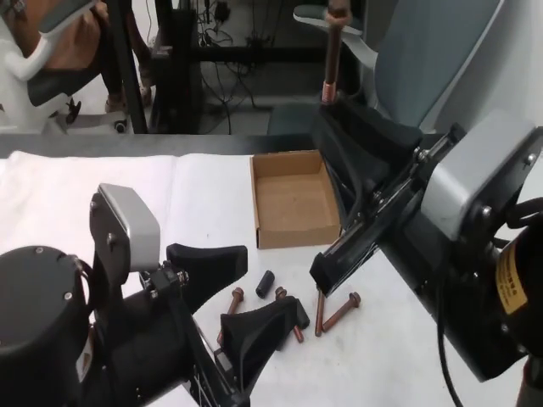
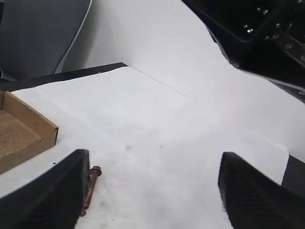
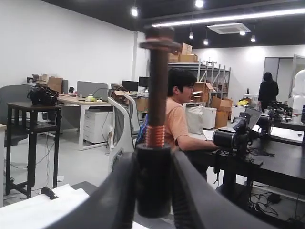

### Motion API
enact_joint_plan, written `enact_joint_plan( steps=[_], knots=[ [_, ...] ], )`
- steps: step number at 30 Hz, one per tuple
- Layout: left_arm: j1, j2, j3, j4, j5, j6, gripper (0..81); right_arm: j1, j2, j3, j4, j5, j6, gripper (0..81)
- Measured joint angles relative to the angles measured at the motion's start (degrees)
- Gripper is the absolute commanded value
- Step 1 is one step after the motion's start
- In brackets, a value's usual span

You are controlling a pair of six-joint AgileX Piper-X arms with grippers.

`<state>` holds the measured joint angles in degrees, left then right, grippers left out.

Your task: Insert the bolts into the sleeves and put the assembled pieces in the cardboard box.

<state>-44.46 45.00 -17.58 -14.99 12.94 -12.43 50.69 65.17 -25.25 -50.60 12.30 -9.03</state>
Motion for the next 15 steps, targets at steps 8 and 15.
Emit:
enact_joint_plan(
  steps=[8, 15],
  knots=[
    [0.0, 0.6, 0.3, 3.4, -4.2, 3.4, 68.6, -1.0, 10.3, -0.2, -1.4, 2.0, -0.8, 0.0],
    [0.0, 13.3, -2.6, 13.3, -6.2, 17.5, 64.7, -10.6, 11.1, -2.2, 6.5, 4.6, 4.6, 0.0]
  ],
)
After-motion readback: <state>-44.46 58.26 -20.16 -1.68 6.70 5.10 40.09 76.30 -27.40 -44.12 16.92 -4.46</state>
